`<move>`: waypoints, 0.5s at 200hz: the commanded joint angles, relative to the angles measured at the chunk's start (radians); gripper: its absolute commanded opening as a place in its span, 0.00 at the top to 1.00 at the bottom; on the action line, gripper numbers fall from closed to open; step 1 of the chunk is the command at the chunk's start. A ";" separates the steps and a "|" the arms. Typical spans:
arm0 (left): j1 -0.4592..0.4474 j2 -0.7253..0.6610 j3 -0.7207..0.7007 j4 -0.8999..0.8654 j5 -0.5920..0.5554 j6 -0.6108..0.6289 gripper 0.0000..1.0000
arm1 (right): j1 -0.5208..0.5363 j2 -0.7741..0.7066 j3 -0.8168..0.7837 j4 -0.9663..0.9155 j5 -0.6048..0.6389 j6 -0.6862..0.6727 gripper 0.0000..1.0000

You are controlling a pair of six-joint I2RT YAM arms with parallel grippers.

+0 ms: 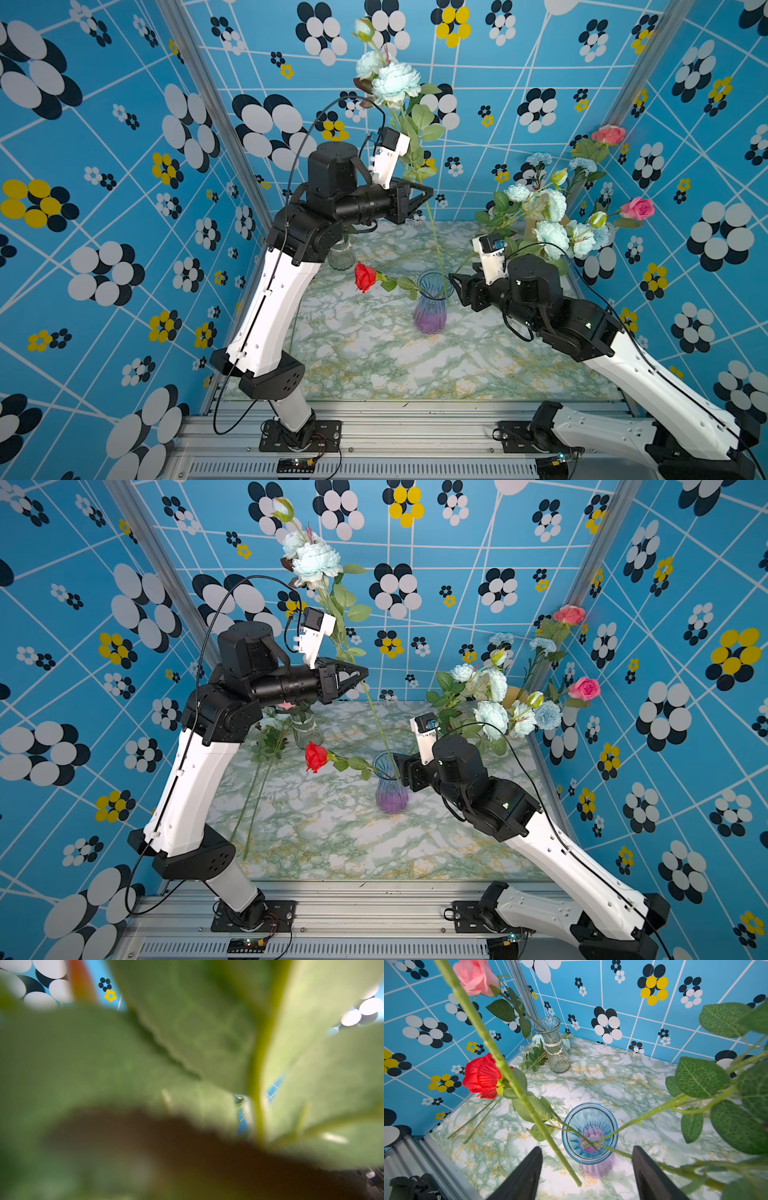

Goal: Pick out blue flowers from the vase
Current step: Pick up the flower from the vase.

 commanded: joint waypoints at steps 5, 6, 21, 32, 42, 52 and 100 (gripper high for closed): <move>-0.006 -0.022 0.028 0.022 0.053 -0.025 1.00 | -0.005 -0.037 0.031 0.026 -0.017 0.017 0.28; -0.006 -0.024 0.028 0.023 0.053 -0.024 1.00 | -0.004 -0.039 0.031 0.025 -0.017 0.017 0.28; -0.008 -0.037 0.014 0.037 0.064 -0.036 1.00 | -0.005 -0.050 0.032 0.018 -0.024 0.022 0.27; -0.017 -0.045 -0.001 0.048 0.069 -0.042 1.00 | -0.005 -0.057 0.038 0.011 -0.034 0.028 0.27; -0.031 -0.052 -0.019 0.040 0.055 -0.027 1.00 | -0.004 -0.062 0.043 0.005 -0.046 0.027 0.26; -0.053 -0.066 -0.051 0.028 0.020 -0.002 1.00 | -0.004 -0.063 0.051 0.001 -0.059 0.028 0.26; -0.128 -0.162 -0.331 0.159 -0.054 0.014 1.00 | -0.004 -0.038 0.090 0.000 -0.163 0.029 0.31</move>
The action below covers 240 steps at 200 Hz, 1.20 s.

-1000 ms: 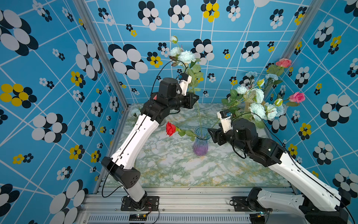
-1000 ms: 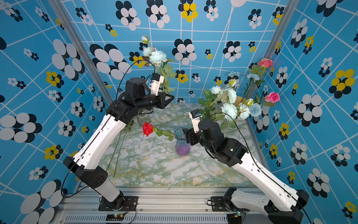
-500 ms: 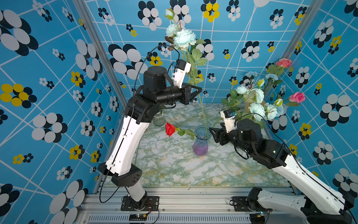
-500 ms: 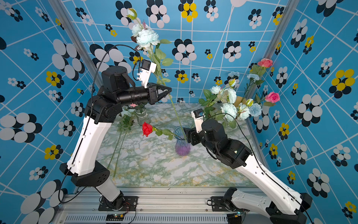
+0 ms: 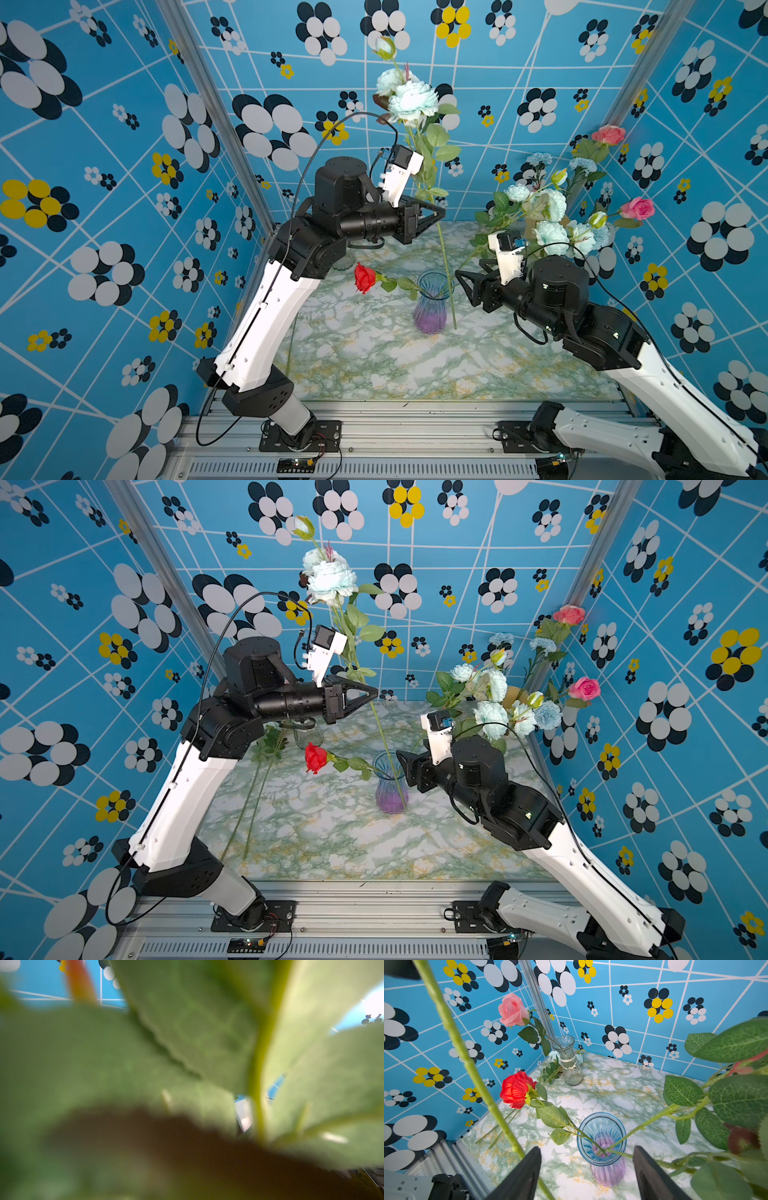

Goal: Pick out blue flowers from the vase
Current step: Pick up the flower from the vase.

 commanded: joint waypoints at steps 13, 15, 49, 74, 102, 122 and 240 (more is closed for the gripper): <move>-0.039 -0.039 -0.107 0.095 -0.064 0.038 1.00 | -0.004 0.028 0.066 0.001 -0.127 0.006 0.33; -0.041 -0.040 -0.109 0.095 -0.065 0.038 1.00 | -0.004 0.028 0.066 0.001 -0.134 0.005 0.33; -0.068 -0.036 -0.127 0.095 -0.081 0.056 1.00 | -0.004 0.046 0.082 0.016 -0.195 0.009 0.36; -0.068 -0.041 -0.148 0.099 -0.090 0.059 1.00 | -0.005 0.052 0.086 0.027 -0.235 0.010 0.38; -0.082 -0.059 -0.178 0.130 -0.080 0.048 1.00 | -0.004 0.066 0.089 0.027 -0.228 0.006 0.44; -0.087 -0.062 -0.182 0.128 -0.080 0.048 1.00 | -0.004 0.078 0.092 0.040 -0.244 0.006 0.51; -0.088 -0.081 -0.210 0.125 -0.077 0.063 0.88 | -0.004 0.090 0.106 0.015 -0.160 -0.003 1.00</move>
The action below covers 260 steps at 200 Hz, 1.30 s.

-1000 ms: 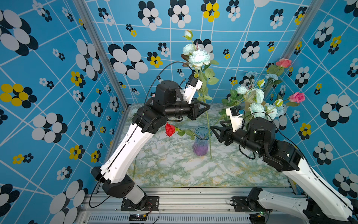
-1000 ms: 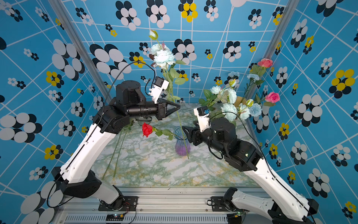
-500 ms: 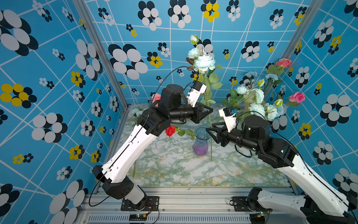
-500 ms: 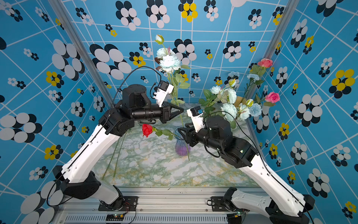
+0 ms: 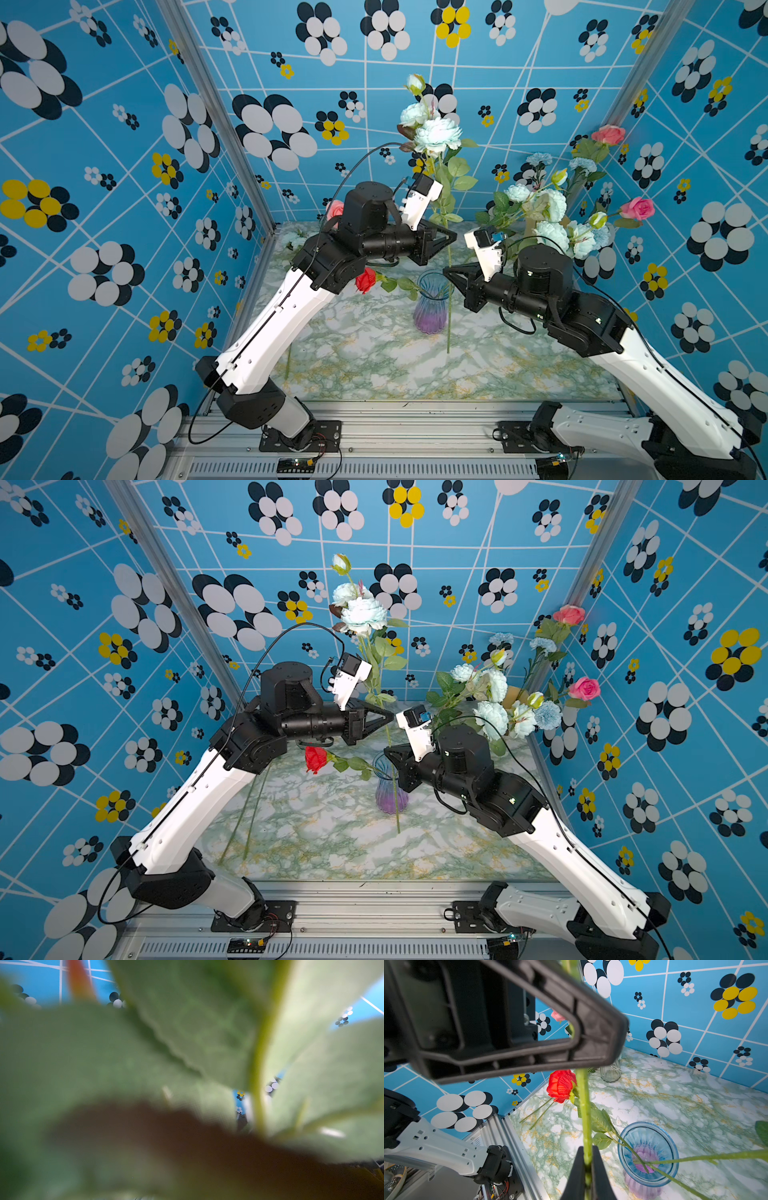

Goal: Pick out blue flowers from the vase
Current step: Place the flower at the center of the board.

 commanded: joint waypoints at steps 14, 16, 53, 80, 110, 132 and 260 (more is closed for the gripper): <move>-0.006 -0.058 -0.042 0.031 0.001 0.042 0.70 | -0.004 -0.013 0.046 -0.025 0.095 -0.003 1.00; -0.006 -0.059 -0.044 0.032 -0.001 0.044 0.66 | -0.005 -0.015 0.045 -0.027 0.100 -0.004 1.00; -0.006 -0.111 -0.117 0.039 -0.021 0.067 0.24 | -0.004 -0.045 0.056 -0.050 0.186 -0.028 1.00; -0.005 -0.158 -0.184 0.033 -0.072 0.090 0.14 | -0.004 -0.073 0.084 -0.089 0.272 -0.057 1.00; -0.006 -0.222 -0.283 0.035 -0.152 0.118 0.11 | -0.005 -0.107 0.131 -0.160 0.387 -0.094 1.00; -0.006 -0.259 -0.364 0.041 -0.198 0.129 0.11 | -0.006 -0.135 0.173 -0.216 0.486 -0.115 1.00; -0.003 -0.357 -0.631 0.091 -0.335 0.180 0.11 | -0.074 -0.160 0.298 -0.387 1.005 -0.183 1.00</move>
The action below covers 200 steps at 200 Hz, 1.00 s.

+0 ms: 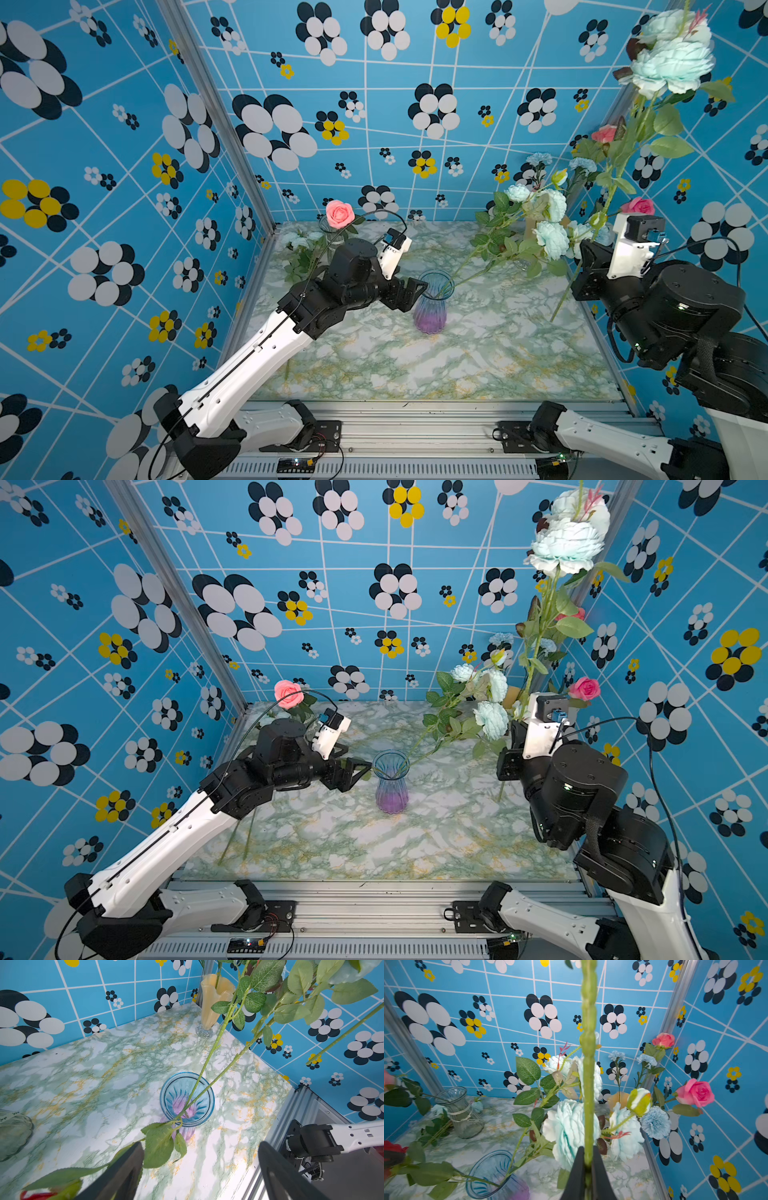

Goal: Pick out blue flowers from the vase
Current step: Place the flower at the center of the board.

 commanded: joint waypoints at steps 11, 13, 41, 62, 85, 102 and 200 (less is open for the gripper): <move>-0.002 -0.032 -0.045 0.042 -0.039 0.039 0.11 | -0.087 0.034 -0.004 -0.042 0.097 0.005 1.00; -0.002 -0.034 -0.049 0.043 -0.040 0.040 0.11 | -0.094 0.036 -0.004 -0.043 0.096 0.007 1.00; 0.000 -0.067 -0.122 0.064 -0.081 0.060 0.11 | -0.193 0.071 -0.003 -0.066 0.032 0.035 1.00; -0.001 -0.093 -0.185 0.082 -0.111 0.069 0.11 | -0.279 0.095 -0.005 -0.078 -0.044 0.055 1.00; -0.003 -0.109 -0.223 0.105 -0.115 0.055 0.11 | -0.360 0.098 -0.013 -0.070 -0.113 0.071 1.00; -0.014 -0.087 -0.202 0.137 -0.077 0.038 0.07 | -0.398 0.093 -0.023 -0.061 -0.152 0.080 1.00; -0.266 0.379 0.249 0.144 -0.395 0.230 0.00 | -0.430 0.093 -0.093 -0.019 -0.284 0.114 1.00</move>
